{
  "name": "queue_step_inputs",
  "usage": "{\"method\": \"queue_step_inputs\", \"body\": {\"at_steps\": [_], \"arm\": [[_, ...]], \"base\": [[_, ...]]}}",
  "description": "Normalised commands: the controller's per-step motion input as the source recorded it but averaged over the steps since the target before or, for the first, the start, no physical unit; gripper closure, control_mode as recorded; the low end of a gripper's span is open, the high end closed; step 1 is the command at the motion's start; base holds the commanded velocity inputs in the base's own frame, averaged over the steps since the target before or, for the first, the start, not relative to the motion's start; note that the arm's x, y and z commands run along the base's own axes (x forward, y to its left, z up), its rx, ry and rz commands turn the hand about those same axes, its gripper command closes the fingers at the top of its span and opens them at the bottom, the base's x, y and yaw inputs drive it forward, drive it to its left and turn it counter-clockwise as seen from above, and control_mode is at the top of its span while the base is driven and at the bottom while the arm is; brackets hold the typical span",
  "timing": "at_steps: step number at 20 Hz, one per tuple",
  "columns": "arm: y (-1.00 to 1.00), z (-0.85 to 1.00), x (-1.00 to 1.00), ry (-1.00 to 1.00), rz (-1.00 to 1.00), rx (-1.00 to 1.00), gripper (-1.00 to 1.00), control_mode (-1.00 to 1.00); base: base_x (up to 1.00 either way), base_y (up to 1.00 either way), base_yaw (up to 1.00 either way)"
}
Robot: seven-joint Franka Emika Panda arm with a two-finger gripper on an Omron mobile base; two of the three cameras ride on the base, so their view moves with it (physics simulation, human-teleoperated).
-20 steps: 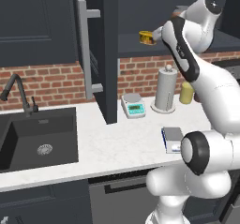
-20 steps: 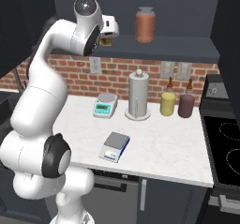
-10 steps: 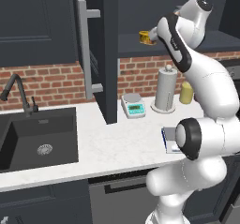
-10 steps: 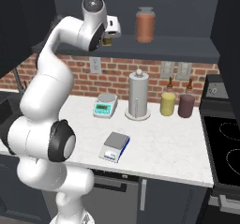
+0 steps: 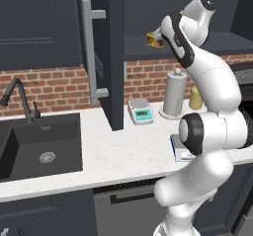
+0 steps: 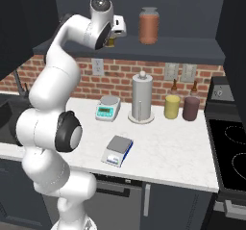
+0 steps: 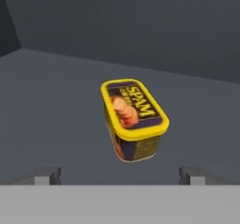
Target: Pick the canned food and place it on the digital scale for weighing, and close the cabinet.
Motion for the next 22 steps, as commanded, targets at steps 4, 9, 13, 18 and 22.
{"method": "queue_step_inputs", "body": {"at_steps": [4, 9, 13, 18, 22], "arm": [[0.01, -0.12, 0.33, 0.01, 0.00, 0.00, -1.00, -1.00], [0.00, -0.15, 0.27, 0.03, 0.02, 0.00, -1.00, -1.00], [0.08, -0.10, 0.31, 0.04, 0.01, 0.00, -1.00, -1.00], [0.00, -0.01, 0.30, 0.00, 0.02, 0.00, -1.00, -1.00], [0.00, 0.00, 0.29, 0.00, 0.02, 0.00, -1.00, -1.00]], "base": [[0.00, 0.00, 0.00], [0.00, 0.00, 0.00], [0.00, 0.00, 0.00], [0.00, 0.00, 0.00], [0.00, 0.00, 0.00]]}}
